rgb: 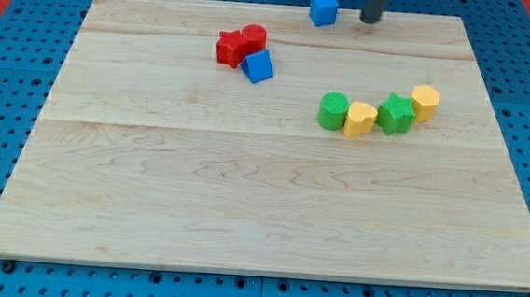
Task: Slightly push the blue cube towards right
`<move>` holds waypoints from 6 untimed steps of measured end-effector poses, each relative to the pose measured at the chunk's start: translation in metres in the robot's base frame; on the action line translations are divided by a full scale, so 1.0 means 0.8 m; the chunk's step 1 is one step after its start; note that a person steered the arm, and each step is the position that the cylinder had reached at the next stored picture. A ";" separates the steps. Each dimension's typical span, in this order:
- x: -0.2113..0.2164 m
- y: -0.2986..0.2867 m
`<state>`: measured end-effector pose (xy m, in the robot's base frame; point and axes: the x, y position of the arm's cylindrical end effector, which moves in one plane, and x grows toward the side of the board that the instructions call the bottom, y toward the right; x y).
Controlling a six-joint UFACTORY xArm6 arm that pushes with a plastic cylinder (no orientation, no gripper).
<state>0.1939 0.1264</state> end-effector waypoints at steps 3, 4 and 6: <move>0.114 -0.213; 0.100 -0.227; -0.003 -0.290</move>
<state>0.1916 -0.1054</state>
